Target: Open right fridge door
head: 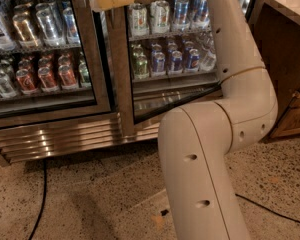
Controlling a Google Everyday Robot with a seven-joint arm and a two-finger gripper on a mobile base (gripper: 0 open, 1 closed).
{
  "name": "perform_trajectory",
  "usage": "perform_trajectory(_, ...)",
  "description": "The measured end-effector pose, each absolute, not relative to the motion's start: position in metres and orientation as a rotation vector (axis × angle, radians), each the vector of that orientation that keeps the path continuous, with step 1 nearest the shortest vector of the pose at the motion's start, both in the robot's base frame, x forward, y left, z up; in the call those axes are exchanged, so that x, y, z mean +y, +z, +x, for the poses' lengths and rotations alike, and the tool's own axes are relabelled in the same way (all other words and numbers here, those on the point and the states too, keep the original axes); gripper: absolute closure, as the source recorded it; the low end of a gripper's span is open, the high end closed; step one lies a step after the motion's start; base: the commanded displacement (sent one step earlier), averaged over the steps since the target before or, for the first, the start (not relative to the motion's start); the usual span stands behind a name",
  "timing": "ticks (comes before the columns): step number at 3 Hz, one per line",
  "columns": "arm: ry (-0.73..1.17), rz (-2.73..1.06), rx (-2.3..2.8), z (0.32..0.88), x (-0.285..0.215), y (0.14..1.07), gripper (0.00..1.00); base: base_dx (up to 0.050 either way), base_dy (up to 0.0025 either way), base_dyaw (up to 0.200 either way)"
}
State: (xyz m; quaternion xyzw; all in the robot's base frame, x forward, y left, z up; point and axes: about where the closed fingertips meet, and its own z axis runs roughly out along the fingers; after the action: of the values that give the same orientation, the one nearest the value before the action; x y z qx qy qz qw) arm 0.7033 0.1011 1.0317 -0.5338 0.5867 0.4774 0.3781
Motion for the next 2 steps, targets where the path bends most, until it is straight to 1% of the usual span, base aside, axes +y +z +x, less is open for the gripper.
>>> perform_trajectory(1, 1.220, -1.364, 1.500, 0.7033, 0.1011, 1.0317, 0.52, 0.000, 0.00000, 0.000)
perform_trajectory(2, 1.220, -1.364, 1.500, 0.7033, 0.1011, 1.0317, 0.40, 0.000, 0.00000, 0.000)
